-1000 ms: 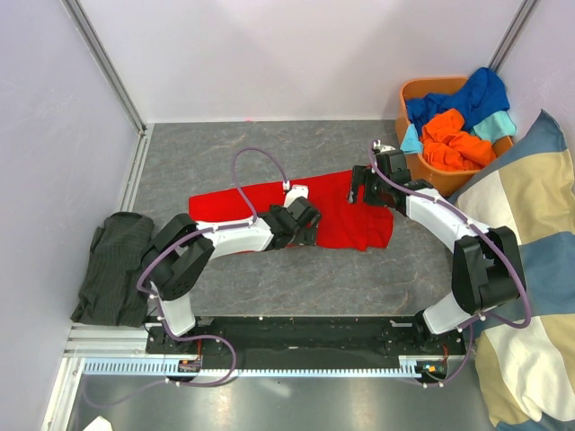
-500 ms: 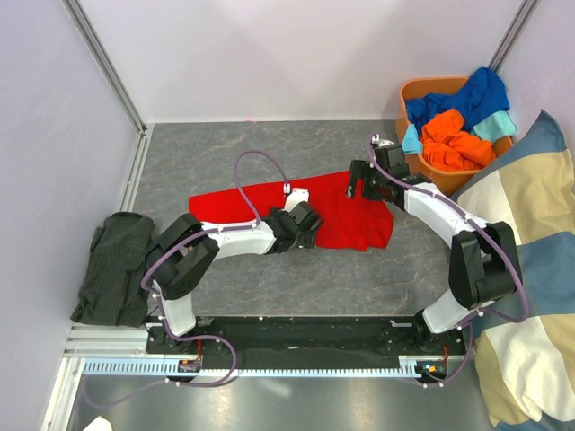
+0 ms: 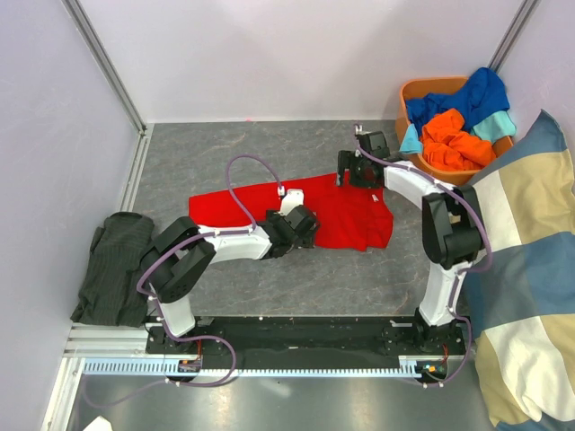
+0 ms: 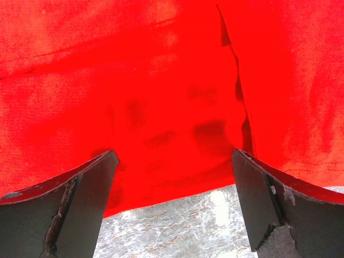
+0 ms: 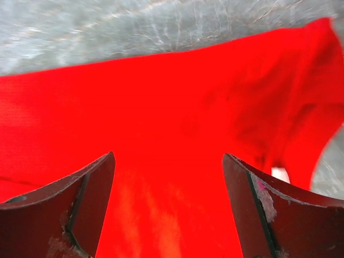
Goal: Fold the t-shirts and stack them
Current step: Fold the other side of the tshirt into a rectangle
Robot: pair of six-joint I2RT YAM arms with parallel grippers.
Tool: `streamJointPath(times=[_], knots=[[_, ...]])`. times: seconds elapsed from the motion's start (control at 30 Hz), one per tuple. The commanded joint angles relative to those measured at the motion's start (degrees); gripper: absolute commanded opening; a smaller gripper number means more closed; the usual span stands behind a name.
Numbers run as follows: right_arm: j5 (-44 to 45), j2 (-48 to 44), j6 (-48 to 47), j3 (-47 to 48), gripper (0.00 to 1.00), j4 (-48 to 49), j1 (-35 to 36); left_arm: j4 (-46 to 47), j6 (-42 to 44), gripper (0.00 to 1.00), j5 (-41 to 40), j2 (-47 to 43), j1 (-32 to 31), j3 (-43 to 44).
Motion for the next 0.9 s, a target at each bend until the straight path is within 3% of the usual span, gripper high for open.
streamJointPath(times=[0.0,0.7,0.87], knots=[[0.85,5.01,-0.99,4.64,0.88,0.81,0.18,-7.93,-4.43,0.97,2.66,2.25,-0.28,-3.85],[1.73,10.73,-1.08,10.80,0.81,1.08,0.18,-8.11,-4.34,0.97,2.66,2.69,-0.28,-3.76],[1.91,12.93,-1.34,11.68,0.57,1.25,0.18,-8.37,-4.52,0.97,2.31,2.42,-0.28,-4.28]])
